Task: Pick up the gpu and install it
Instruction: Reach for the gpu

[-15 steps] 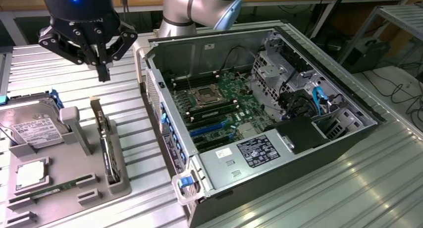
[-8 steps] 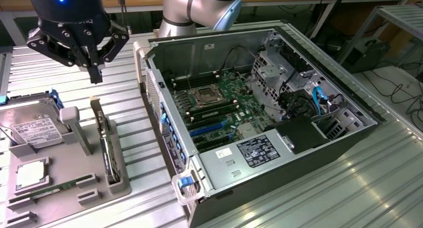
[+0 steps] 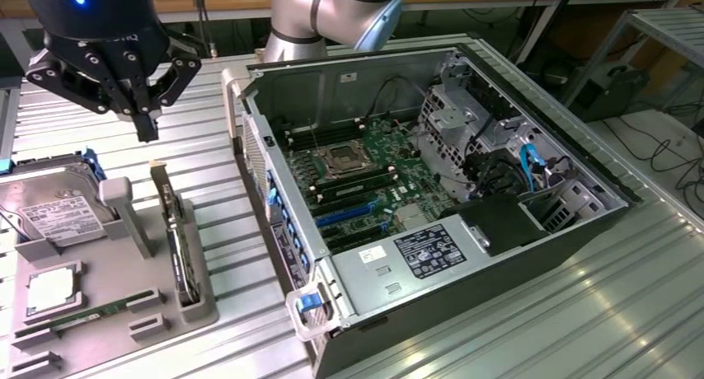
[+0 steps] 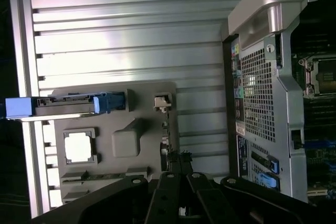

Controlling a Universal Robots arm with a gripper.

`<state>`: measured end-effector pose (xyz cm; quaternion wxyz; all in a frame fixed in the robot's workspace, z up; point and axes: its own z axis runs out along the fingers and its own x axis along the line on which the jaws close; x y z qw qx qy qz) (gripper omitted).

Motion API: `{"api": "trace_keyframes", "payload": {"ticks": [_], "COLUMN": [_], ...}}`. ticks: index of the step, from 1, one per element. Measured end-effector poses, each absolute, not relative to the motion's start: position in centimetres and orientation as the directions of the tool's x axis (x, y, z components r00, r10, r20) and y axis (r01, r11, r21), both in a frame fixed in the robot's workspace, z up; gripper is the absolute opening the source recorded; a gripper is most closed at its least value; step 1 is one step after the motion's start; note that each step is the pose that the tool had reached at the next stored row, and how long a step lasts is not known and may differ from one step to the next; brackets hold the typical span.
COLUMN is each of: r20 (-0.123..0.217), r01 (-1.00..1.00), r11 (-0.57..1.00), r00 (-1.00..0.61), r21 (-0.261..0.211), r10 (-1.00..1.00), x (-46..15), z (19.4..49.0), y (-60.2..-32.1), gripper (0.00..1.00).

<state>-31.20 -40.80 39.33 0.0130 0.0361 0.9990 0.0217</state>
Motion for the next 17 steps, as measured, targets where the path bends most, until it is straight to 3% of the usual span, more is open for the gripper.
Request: {"api": "trace_keyframes", "payload": {"ticks": [17], "r20": [-0.024], "r01": [0.071], "r11": [0.997], "r00": [-0.997], "r21": [0.044], "r10": [0.072], "x": [-34.1], "z": [39.3], "y": [-41.1], "gripper": [0.11]}}
